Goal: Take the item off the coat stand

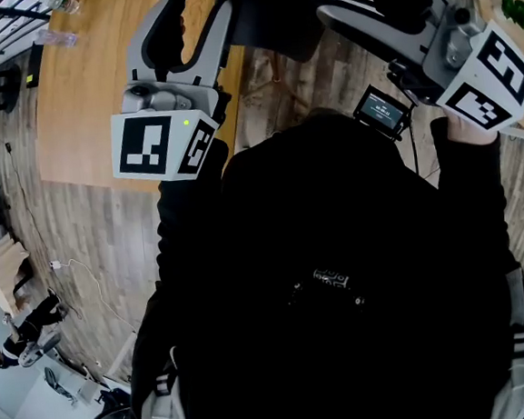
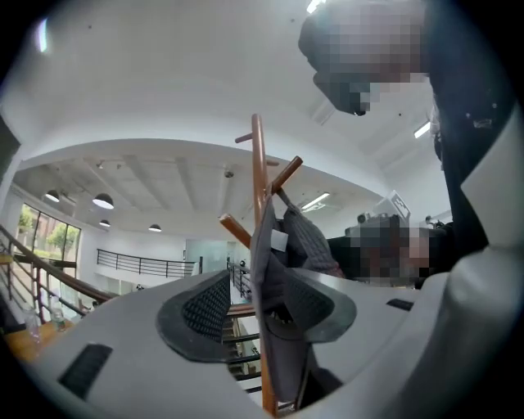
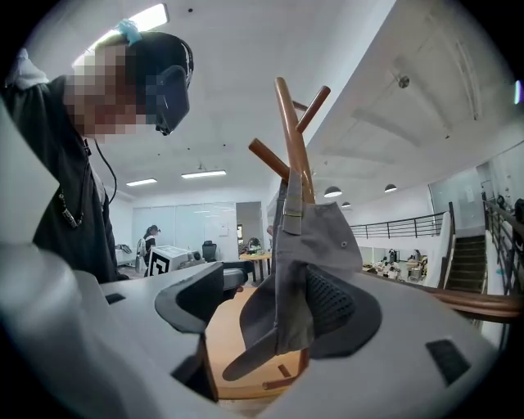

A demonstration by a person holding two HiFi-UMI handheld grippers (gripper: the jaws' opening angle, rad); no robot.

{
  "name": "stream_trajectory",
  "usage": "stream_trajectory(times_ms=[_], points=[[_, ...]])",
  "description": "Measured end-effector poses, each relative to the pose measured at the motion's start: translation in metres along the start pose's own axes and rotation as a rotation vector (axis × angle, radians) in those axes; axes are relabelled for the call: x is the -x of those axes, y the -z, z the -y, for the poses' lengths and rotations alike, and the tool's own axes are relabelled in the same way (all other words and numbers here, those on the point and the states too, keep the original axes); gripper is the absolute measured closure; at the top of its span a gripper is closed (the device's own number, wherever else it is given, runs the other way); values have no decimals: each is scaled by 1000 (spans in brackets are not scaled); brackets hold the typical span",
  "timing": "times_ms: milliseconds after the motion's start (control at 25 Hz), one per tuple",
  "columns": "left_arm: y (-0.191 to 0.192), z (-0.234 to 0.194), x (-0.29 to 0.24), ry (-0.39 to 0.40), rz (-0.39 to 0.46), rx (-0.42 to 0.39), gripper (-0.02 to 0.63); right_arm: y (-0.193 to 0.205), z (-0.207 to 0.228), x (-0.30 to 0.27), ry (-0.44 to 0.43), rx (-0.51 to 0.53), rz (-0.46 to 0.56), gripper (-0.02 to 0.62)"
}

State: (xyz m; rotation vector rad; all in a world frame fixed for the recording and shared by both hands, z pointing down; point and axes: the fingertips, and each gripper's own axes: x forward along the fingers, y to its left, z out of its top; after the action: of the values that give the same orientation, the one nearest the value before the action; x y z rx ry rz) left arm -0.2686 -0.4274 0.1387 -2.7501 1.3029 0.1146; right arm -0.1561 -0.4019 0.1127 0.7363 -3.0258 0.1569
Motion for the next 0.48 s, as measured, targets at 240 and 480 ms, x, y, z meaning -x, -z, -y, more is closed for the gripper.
stream_trajectory(times_ms=[240,480], points=[[17,-17,-15,-1,-51,60,410,12,31,-7,160,13,-63,293],[15,-1,-26,101,-29,81,411,8,46,-10,268,8,-79,447]])
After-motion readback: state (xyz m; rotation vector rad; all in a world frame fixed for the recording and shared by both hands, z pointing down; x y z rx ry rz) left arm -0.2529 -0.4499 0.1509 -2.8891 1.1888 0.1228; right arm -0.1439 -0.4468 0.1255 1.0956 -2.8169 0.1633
